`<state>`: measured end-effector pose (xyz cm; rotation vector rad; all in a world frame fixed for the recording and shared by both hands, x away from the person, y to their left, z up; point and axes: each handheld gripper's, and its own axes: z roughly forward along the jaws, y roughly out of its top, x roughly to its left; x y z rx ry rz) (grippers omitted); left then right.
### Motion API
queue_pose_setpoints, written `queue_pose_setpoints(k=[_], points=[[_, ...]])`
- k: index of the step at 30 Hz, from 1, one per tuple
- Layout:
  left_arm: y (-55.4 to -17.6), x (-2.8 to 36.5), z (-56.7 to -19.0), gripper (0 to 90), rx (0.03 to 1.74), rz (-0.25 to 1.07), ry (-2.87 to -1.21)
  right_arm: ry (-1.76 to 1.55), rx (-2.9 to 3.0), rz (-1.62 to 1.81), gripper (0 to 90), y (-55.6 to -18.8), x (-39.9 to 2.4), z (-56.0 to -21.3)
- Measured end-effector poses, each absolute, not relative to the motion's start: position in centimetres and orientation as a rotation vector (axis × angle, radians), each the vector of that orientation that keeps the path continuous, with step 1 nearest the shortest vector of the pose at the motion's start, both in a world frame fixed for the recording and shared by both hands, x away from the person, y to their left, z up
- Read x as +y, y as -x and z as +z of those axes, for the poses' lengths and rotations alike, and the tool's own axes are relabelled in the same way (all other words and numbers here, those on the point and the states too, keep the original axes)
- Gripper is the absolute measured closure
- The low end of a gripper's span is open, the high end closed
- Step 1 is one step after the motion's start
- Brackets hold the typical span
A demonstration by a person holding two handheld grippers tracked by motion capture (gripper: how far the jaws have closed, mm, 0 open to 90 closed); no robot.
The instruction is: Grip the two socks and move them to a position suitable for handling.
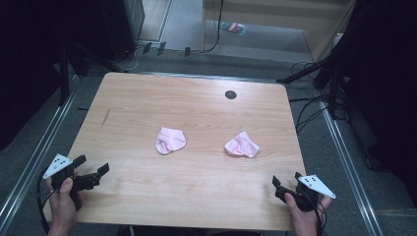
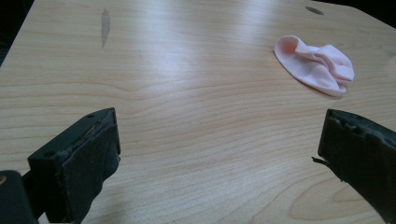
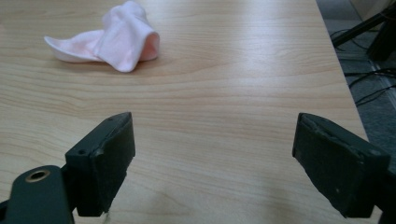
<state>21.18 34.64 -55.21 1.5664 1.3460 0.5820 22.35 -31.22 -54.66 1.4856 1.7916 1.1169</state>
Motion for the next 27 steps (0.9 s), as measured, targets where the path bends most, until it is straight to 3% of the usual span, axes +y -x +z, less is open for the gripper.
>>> queue_pose_setpoints(k=[5,16,27], points=[[-21.2,34.5,-55.2,0.0,1.342,0.592,-1.581,-1.54,1.776,1.184,19.2,-22.7,-30.6,-53.6],[-21.3,34.4,-55.2,0.0,1.345,0.593,-1.578,-1.433,1.827,1.195,16.4,-23.8,-27.1,-50.5],[-21.4,34.3,-55.2,0.0,1.357,0.595,-1.592,-1.421,1.9,1.176,21.9,-27.7,-23.7,-50.0]])
